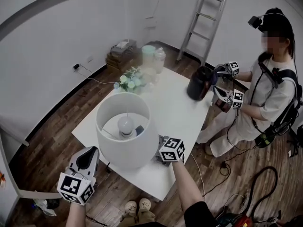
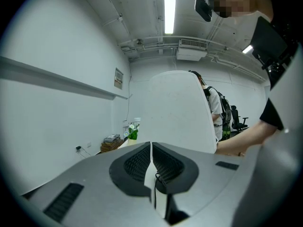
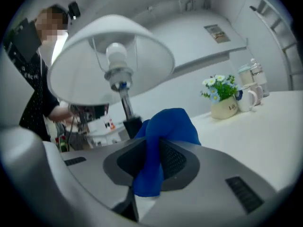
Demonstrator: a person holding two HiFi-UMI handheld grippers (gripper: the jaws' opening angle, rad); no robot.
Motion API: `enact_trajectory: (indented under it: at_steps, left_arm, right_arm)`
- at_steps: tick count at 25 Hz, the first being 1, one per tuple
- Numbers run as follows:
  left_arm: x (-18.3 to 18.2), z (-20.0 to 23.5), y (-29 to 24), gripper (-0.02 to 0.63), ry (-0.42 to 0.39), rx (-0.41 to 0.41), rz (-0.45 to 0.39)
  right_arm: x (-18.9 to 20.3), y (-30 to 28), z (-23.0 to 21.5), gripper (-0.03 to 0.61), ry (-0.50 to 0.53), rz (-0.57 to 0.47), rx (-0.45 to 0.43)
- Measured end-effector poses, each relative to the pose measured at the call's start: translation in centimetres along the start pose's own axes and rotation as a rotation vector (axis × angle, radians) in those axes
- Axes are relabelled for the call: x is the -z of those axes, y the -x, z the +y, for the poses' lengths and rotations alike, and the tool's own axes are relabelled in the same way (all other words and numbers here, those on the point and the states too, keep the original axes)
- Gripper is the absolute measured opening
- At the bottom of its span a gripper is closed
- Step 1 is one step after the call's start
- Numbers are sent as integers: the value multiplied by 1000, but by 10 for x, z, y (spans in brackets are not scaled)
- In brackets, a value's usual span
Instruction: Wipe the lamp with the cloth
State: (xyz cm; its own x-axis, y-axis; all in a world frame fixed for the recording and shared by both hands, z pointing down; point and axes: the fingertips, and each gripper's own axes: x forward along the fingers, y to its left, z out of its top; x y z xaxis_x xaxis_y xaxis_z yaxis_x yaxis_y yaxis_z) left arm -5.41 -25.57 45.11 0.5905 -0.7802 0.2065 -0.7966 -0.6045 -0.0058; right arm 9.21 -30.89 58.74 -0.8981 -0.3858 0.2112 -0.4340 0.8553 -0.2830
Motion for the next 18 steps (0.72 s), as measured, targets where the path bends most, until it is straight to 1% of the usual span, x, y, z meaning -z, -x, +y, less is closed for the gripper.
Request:
enact_trajectory:
  at_steps: [1, 2, 3, 5, 7, 10, 13, 15, 18]
  left_arm:
    - [1, 1, -1, 18, 5, -3, 1]
    - [3, 3, -2, 18, 10, -6, 4]
    - [5, 3, -3, 18, 15, -8, 6]
    - [7, 2, -5, 18, 23, -7, 8]
    - [8, 0, -5, 18, 27, -4, 7]
    - [9, 0, -4, 18, 33, -4, 0]
    - [12, -2, 0, 18, 19, 5, -5]
    - [12, -4, 3, 18, 14, 8, -23]
    - [11, -11, 11, 18, 41, 4, -67]
  right_arm:
    - [13, -3, -3, 77, 17, 88, 21]
    - [21, -5, -5, 77, 16, 140, 38]
    - [25, -6, -6, 77, 3, 158, 47]
    - [24, -6, -7, 77, -14, 149, 56]
    - [21, -3, -8, 77, 10, 135, 84]
    - [10, 15, -7, 77, 33, 79, 182]
    - [0, 54, 4, 77, 3, 11, 329]
    - [-5, 84, 21, 78, -28, -34, 434]
    - [-19, 123, 63, 77, -73, -138, 533]
